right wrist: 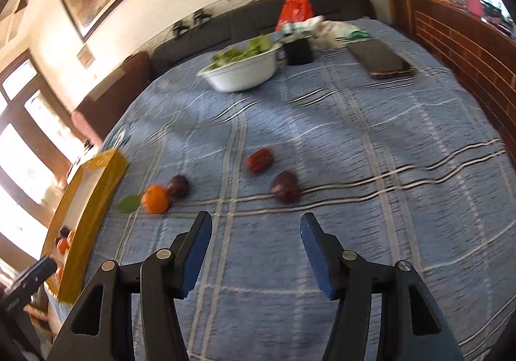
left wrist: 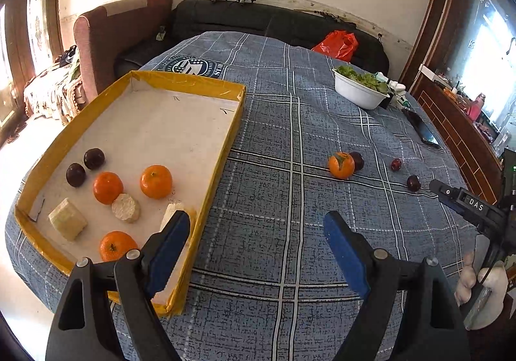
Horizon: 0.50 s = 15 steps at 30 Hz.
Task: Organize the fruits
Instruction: 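Move both tools back toward the remaining plums and leafy orange, then grasp a dark plum with the right tool while the left tool grasps the leafy orange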
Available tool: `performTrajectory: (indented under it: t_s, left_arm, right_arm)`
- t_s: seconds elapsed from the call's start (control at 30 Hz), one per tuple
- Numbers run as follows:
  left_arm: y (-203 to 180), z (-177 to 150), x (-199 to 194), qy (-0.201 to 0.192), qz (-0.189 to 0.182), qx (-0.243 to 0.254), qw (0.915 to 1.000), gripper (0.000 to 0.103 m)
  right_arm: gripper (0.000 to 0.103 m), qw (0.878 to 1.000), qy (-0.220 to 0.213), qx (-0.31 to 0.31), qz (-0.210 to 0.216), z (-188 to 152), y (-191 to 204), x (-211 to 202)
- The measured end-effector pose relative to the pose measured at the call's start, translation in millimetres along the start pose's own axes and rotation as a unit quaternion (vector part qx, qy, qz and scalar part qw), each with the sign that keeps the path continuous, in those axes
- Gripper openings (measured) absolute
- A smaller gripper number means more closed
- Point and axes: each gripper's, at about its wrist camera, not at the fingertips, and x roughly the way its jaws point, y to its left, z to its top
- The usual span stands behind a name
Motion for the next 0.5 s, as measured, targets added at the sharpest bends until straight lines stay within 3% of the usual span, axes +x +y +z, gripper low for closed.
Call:
performTrajectory:
  t_s: [0.2,0.5]
  left_arm:
    - [-12,0,13,0.009,-0.028,0.003,0.9996,0.084]
    - [-29,6,32,0.024,-0.027,0.035,0.9987,0.084]
  right_arm:
    - [0.061,0.999,0.002,0.04,-0.018,22,-30,12]
    - [0.061,0.999,0.025,0.033,0.004,21,-12,51]
